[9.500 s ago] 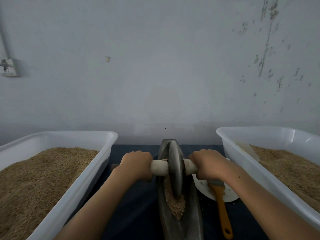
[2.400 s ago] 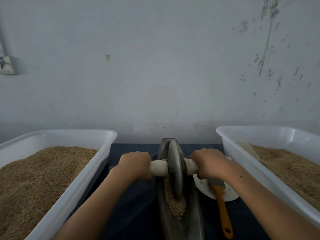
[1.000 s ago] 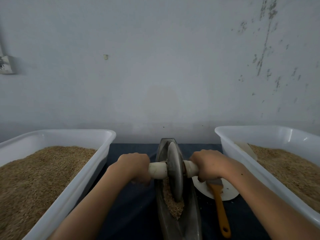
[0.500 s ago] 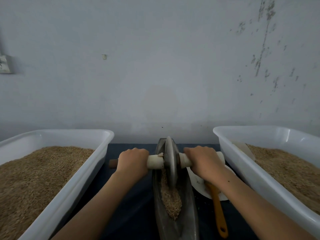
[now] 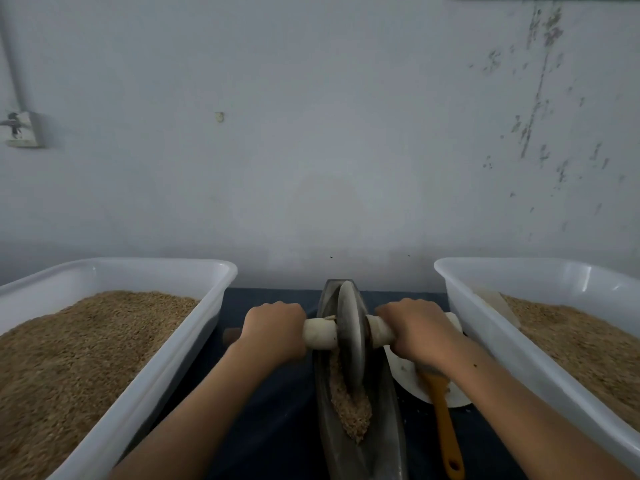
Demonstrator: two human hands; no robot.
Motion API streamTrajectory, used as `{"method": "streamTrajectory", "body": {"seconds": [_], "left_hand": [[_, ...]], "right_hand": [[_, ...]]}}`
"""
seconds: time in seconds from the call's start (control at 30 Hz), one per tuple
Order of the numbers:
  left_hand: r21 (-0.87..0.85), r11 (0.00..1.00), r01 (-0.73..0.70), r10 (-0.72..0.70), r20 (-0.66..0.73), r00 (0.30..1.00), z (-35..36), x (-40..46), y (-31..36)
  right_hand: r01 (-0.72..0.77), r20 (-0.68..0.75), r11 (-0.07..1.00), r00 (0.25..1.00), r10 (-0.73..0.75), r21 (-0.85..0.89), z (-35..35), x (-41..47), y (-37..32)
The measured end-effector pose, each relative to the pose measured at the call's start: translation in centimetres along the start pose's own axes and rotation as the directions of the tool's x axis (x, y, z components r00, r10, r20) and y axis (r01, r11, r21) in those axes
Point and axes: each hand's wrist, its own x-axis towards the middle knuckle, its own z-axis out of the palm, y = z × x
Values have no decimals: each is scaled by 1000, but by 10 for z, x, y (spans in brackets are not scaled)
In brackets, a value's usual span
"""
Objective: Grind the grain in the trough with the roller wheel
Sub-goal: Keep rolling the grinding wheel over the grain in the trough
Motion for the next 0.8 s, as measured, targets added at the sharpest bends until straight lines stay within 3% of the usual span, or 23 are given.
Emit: {"method": "streamTrajectory", "body": {"seconds": [0.1, 0.2, 0.37, 0.5, 0.57, 0.67, 0.8], "left_hand": [[21, 1000, 16, -12, -166, 986, 7, 3, 6], [3, 1000, 7, -6, -210, 978, 10, 4, 5], [-13, 999, -42, 43, 13, 999, 2, 6, -3], [-73, 996, -59, 74, 230, 970, -2, 4, -7], [-81, 995, -52, 72, 266, 961, -3, 4, -8], [-62, 998, -25, 36, 197, 980, -2, 4, -6], [29, 1000, -12, 15, -115, 993, 5, 7, 1]], "right_hand": [[-19, -145, 999, 989, 23, 26, 10, 1, 1], [-24, -150, 999, 988, 30, 42, 10, 1, 1], [15, 20, 999, 1000, -14, -31, -4, -3, -2], [62, 203, 998, 977, -61, 2, -14, -5, 0], [73, 231, 997, 970, -73, 7, -15, -3, 1], [61, 170, 998, 984, -57, -22, -11, 0, 0], [-10, -41, 1000, 999, 12, 29, 4, 4, 1]]}}
